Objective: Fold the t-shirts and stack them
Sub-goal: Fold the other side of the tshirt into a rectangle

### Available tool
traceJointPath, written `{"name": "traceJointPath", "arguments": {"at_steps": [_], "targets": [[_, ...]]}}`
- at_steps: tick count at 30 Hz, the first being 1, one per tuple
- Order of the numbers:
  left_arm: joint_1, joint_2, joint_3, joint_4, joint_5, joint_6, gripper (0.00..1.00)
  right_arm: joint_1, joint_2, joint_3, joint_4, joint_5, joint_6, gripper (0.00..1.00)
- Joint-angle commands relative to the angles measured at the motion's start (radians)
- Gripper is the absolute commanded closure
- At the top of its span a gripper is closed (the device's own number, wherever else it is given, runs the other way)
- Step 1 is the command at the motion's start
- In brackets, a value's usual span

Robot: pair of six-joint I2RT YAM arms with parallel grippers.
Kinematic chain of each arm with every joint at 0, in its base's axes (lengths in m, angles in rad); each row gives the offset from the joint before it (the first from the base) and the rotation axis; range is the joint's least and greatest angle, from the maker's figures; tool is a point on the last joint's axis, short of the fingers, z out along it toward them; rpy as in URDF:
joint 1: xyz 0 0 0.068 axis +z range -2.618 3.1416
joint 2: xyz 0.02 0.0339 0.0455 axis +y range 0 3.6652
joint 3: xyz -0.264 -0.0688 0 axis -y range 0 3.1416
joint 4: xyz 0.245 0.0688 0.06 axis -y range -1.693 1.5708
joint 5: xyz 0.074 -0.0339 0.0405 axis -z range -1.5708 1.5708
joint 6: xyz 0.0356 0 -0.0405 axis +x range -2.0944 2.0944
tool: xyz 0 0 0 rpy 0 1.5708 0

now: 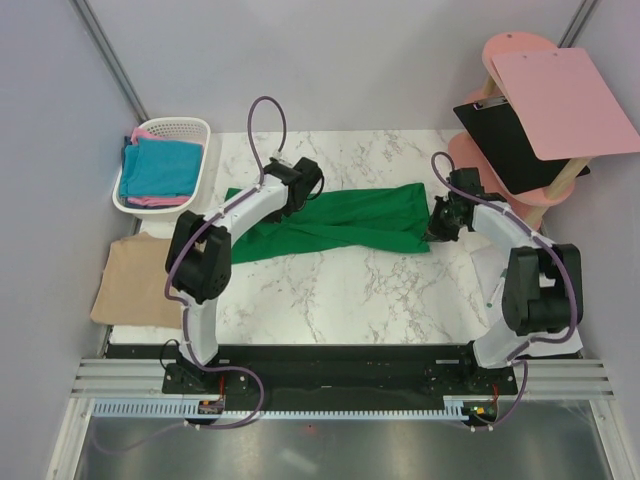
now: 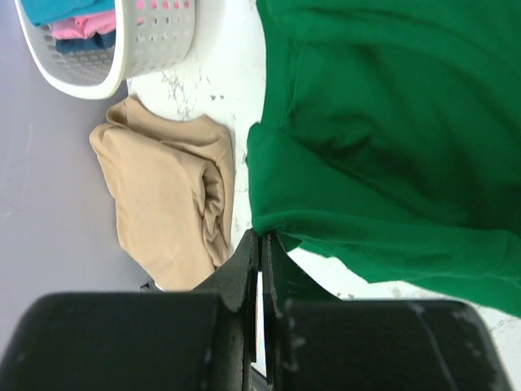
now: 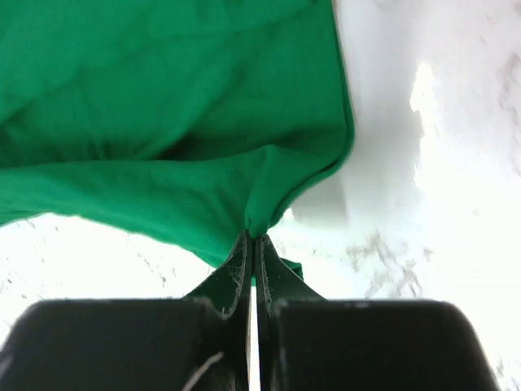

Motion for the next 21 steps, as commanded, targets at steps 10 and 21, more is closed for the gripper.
{"name": "traceJointPath", "arguments": {"at_steps": [10, 21], "targets": [[-0.017, -0.24, -0.19, 0.012, 0.006, -0.053, 0.98, -0.013, -0.258, -0.156, -0.147, 0.12, -0.039, 1.0], [-0.017, -0.159, -0.063, 0.019, -0.043, 0.025, 0.98, -0.032, -0.063, 0.066, -0.109, 0.068, -0.028, 1.0]]}}
